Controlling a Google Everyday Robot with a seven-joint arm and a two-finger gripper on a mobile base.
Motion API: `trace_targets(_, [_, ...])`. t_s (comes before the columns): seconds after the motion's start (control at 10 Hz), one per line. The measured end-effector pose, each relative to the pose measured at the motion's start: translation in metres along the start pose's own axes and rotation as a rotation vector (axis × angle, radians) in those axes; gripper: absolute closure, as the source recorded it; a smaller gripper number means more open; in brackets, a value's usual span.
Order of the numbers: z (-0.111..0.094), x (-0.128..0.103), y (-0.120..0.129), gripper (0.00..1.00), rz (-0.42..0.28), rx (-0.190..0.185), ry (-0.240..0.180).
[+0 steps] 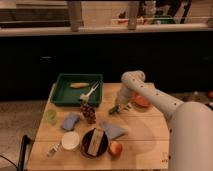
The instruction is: Place pepper in paper cup
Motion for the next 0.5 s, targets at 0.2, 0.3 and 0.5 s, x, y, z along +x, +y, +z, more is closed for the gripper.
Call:
trace_targets(0.2, [-0.02,-0.016,-0.012,1.0,0.003,0.024,0.026])
trace_targets(0.3, [-0.028,-0.021,-0.017,1.0,0.0,0.034,0.04])
trace_targets(0.5, [-0.045,-0.035,-0.032,1.0,-0.023,0.055,0.061])
